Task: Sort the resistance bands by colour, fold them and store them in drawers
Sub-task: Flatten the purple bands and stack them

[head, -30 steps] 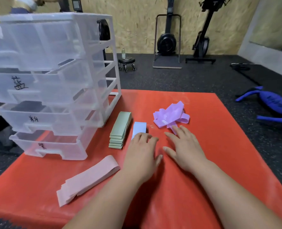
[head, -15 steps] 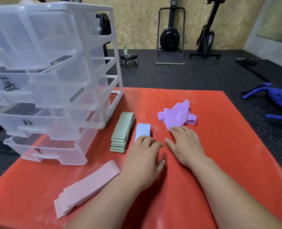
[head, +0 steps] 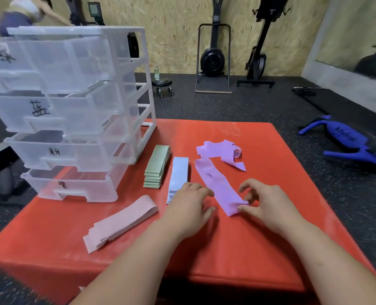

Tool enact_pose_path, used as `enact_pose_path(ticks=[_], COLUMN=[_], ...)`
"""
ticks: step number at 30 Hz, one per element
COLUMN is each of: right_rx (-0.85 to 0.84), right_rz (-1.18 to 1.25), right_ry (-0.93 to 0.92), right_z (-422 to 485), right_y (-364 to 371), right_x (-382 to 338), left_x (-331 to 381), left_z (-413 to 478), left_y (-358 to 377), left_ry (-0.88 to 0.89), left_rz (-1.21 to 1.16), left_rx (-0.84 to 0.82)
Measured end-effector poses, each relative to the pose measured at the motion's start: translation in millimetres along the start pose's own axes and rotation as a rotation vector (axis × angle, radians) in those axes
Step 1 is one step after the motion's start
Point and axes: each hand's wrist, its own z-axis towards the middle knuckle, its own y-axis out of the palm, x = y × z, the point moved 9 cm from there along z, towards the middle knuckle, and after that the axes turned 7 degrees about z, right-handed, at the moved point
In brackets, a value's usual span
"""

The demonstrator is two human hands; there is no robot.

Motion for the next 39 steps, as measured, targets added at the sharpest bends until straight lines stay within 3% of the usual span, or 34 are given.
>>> enact_pose_path(ticks=[7, 12, 15, 20, 24, 30, 33, 37, 39], right_rx=[-0.195, -0.291, -0.373, -0.192, -0.203, -0.222, -0.199, -0.148, -0.122], right_rz=[-0.13, -0.236, -0.174, -0.159, -0.222, -0.14, -0.028, 0.37, 0.454], right_ry=[-0.054, 0.022, 0.066, 0.166, 0.267, 0.404, 0.31, 0.121, 0.067], right_z=[-48.8, -66.4, -73.2, -64.1, -57.3, -43.7, -35.7, -36.2, -40.6], right_y=[-4.8, -7.1, -7.7, -19.0, -2.6, 5.6, 0.3, -22.0, -34.6], right_x=[5.3, 28.4, 34.6, 46.2, 49.6, 54.2, 43.6, 5.1, -5.5], left_x=[30.8, 40.9, 41.9, 48.5, 53.9, 69.1, 73.9, 85.4, 90.6], left_z=[-18.9, -28.2, -28.0, -20.5, -14.2, -2.0, 3.2, 12.4, 17.7], left_y=[8.0, 24.4, 30.4, 36.2, 44.9, 36.7, 36.5, 32.8, 33.7], left_ry=[0.072, 0.126, 0.131, 0.147, 0.187, 0.25, 0.244, 0.19, 0.182], left_rz=[0.002, 0.021, 0.036, 0.056, 0.077, -0.009, -0.087, -0.322, -0.39], left_rx=[-0.074, -0.181, -0.203, -0.201, -0.208, -0.115, -0.098, -0.157, -0.21])
